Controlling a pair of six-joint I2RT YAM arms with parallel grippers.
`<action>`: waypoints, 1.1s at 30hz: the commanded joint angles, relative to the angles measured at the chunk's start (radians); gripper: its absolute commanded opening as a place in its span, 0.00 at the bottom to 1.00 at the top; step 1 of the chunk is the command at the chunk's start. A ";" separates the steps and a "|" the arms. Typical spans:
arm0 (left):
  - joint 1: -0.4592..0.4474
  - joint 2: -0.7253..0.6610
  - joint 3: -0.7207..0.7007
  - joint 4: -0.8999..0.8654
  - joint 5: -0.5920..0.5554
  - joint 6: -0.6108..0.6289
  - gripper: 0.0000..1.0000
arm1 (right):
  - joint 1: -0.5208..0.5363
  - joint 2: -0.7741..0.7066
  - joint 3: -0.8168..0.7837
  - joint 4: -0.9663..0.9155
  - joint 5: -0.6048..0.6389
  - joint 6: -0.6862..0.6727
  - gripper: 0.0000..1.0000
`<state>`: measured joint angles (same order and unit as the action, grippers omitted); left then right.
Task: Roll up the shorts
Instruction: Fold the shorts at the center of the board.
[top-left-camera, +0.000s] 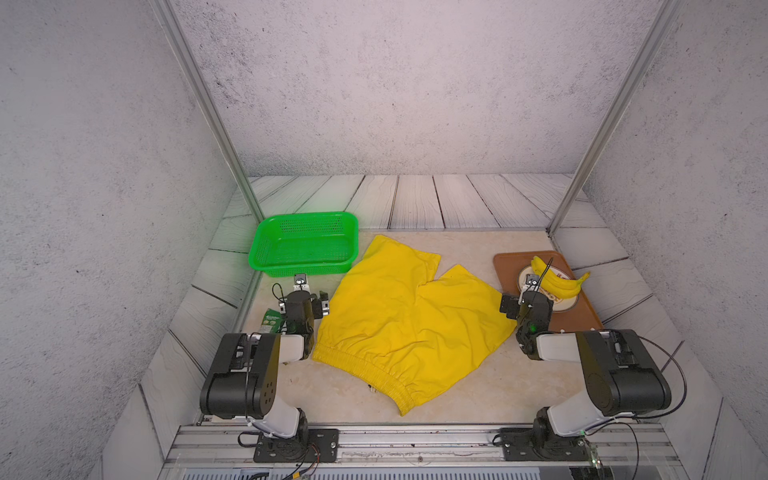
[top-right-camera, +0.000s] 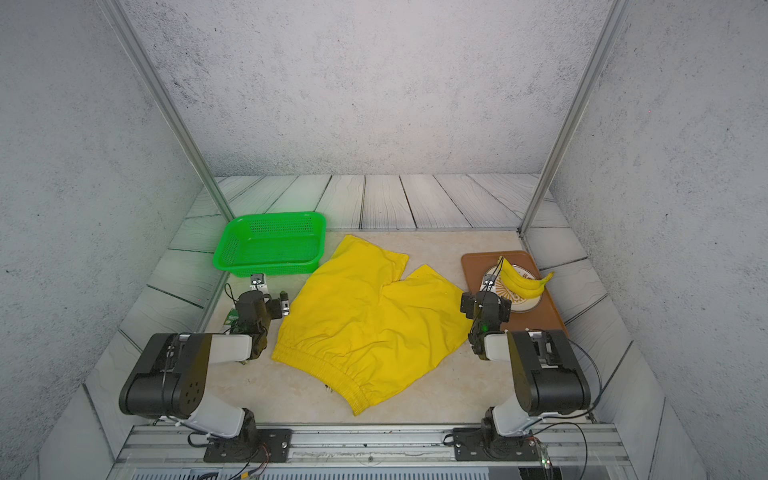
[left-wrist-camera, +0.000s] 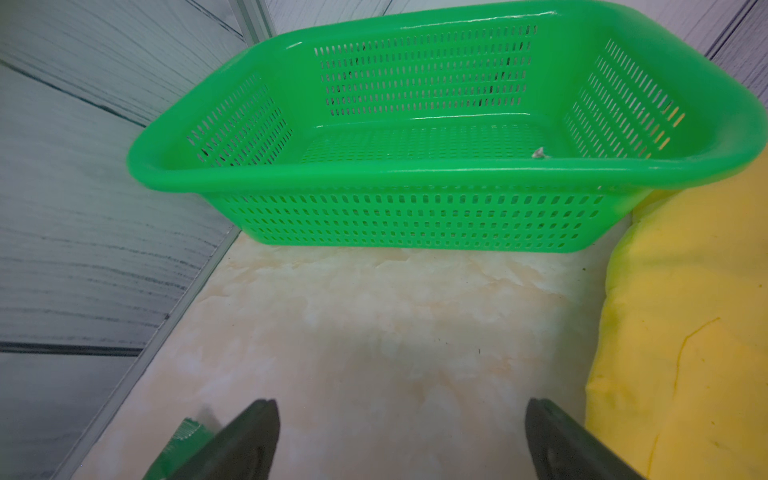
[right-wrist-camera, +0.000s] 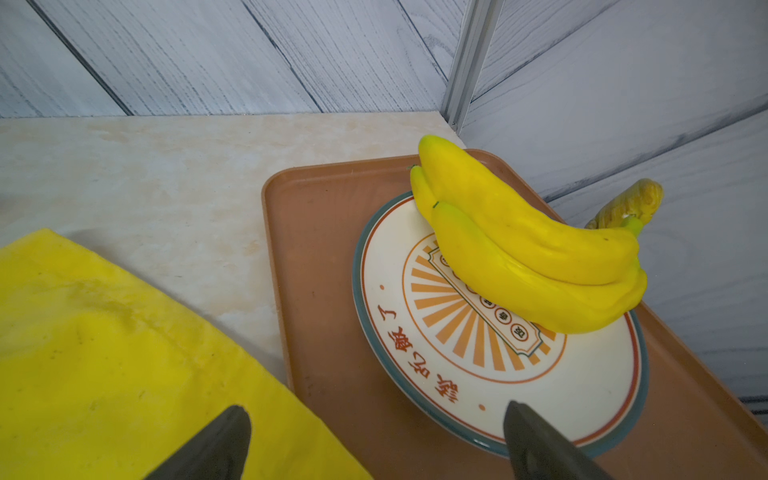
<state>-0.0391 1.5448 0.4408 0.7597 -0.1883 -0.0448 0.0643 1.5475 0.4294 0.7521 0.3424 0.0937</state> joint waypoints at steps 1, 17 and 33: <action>0.021 -0.015 0.024 -0.012 0.033 -0.001 0.98 | -0.001 -0.017 0.013 -0.001 -0.003 0.007 0.99; 0.085 -0.319 0.373 -0.841 0.050 -0.698 0.98 | 0.000 -0.439 0.166 -0.555 -0.061 0.290 0.99; -0.349 -0.713 0.276 -1.254 0.520 -0.614 0.58 | -0.008 -0.511 0.380 -1.306 -0.531 0.550 0.79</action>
<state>-0.3157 0.8654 0.7578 -0.3420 0.2581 -0.6979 0.0551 1.0302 0.7906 -0.4122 -0.0288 0.6468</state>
